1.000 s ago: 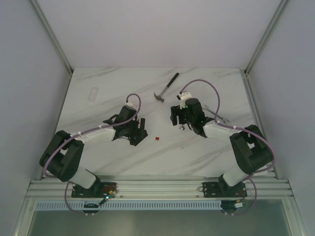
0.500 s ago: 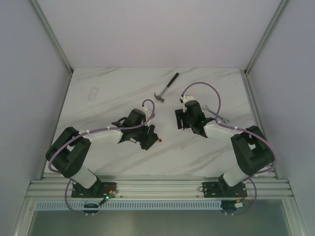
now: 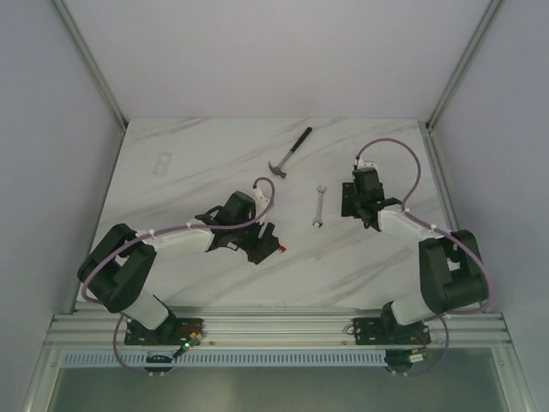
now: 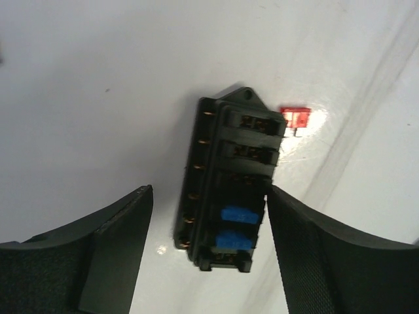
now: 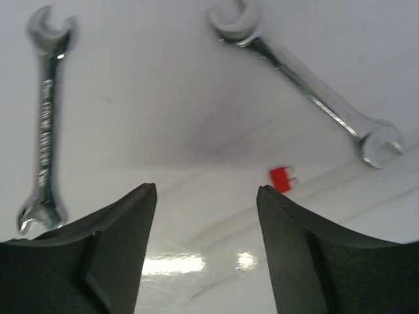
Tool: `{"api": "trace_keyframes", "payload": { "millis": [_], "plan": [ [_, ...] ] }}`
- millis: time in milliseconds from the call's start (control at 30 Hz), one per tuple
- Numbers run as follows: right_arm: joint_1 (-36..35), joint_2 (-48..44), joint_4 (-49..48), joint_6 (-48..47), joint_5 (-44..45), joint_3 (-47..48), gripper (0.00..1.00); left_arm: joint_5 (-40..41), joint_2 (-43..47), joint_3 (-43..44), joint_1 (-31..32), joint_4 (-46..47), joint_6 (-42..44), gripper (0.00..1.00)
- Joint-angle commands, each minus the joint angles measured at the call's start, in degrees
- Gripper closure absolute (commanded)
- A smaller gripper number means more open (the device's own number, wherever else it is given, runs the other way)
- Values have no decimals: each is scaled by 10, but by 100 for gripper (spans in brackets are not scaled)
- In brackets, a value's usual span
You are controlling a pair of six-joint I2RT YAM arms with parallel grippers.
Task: Snap on the fuse box
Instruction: Pick up the fuse from the center of the board.
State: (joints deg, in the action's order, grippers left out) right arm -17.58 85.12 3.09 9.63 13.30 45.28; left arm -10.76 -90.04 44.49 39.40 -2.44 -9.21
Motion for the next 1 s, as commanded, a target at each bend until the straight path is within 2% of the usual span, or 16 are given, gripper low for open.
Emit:
{"api": "trace_keyframes", "payload": {
  "millis": [0, 100, 433, 533, 733, 967],
  "plan": [
    [31, 14, 33, 18, 20, 33, 35, 70, 25, -6, 0, -35, 2, 18],
    [52, 27, 43, 24, 26, 41, 40, 92, 34, -4, 0, -47, -5, 13],
    [95, 60, 58, 44, 47, 44, 43, 178, 63, -5, 0, -73, -27, 4],
    [99, 64, 58, 46, 39, 47, 42, 178, 83, -4, 0, -73, -39, 0],
    [102, 87, 52, 43, 18, 54, 41, 170, 142, -7, 0, -63, -53, 0],
    [104, 104, 71, 58, -25, 68, 43, 178, 168, -9, -8, -57, -81, 0]
  ]
}}
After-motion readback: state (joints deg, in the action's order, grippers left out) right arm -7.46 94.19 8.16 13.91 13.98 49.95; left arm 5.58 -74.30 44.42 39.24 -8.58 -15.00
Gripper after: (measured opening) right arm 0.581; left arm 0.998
